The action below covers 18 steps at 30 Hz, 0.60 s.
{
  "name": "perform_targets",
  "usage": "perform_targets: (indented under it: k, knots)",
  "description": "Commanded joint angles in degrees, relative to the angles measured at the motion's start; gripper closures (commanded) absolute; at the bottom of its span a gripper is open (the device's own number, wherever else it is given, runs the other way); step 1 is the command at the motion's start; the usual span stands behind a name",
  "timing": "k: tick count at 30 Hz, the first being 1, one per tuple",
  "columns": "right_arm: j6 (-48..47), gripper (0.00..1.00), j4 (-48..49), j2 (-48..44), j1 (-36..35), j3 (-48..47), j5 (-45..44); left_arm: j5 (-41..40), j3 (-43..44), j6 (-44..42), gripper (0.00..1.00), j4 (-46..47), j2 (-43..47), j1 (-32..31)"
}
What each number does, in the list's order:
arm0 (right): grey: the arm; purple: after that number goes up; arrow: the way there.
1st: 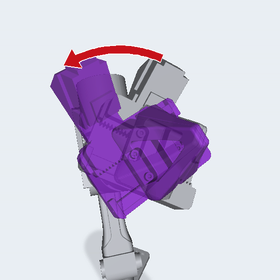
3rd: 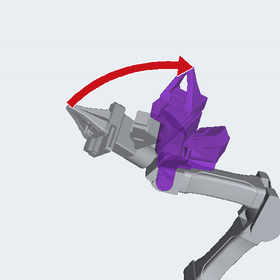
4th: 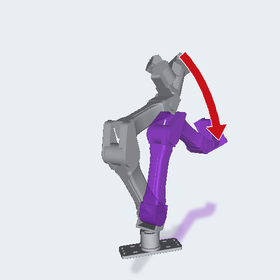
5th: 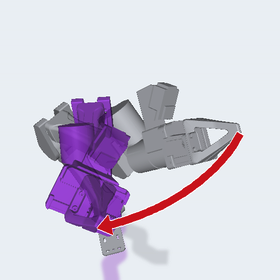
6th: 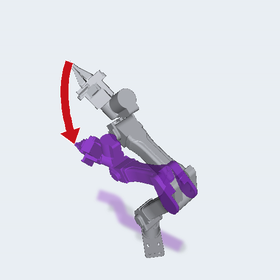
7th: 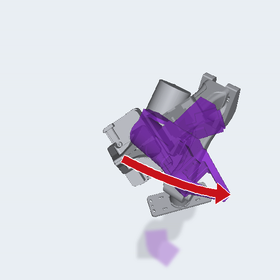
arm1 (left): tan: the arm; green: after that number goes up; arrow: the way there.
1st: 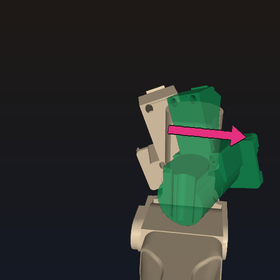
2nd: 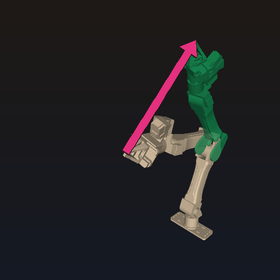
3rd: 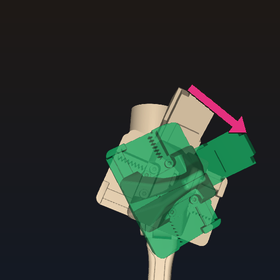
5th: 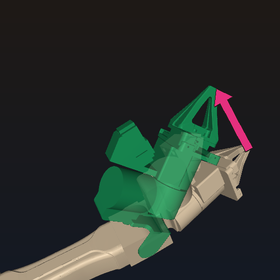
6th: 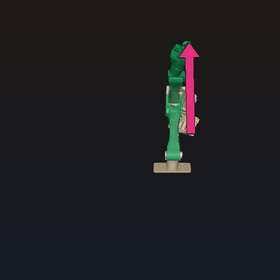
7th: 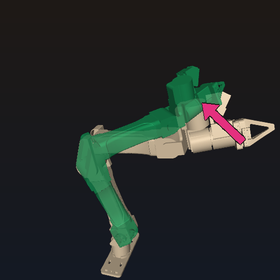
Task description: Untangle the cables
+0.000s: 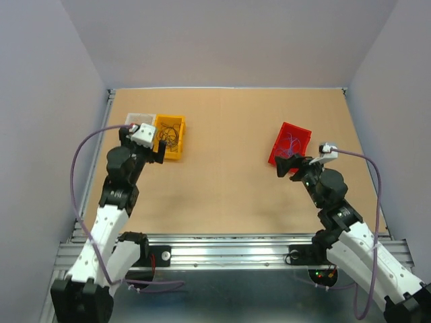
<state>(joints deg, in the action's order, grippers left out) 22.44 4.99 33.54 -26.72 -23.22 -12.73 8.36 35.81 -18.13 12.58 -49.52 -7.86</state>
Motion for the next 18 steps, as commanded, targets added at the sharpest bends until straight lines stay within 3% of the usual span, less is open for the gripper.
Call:
perform_targets:
  k: [1,6,9,18]
  knots:
    - [-1.87,0.0,4.41,-5.49,-0.26,2.65,0.78,-1.67,-12.29,-1.12,0.01,5.87,14.85,0.74]
    - [-0.99,0.0,4.41,-10.24,-0.26,4.24,-0.89,-1.6,-23.06,-1.83,0.01,8.78,36.29,0.74]
    - [-0.64,0.0,4.32,-10.25,-0.26,4.5,-1.68,2.79,-24.3,-2.52,0.01,7.55,40.54,0.74]
    - [-0.38,0.0,4.23,-7.17,-0.26,3.54,-0.98,4.73,-22.63,-3.23,0.01,7.63,33.17,0.74]
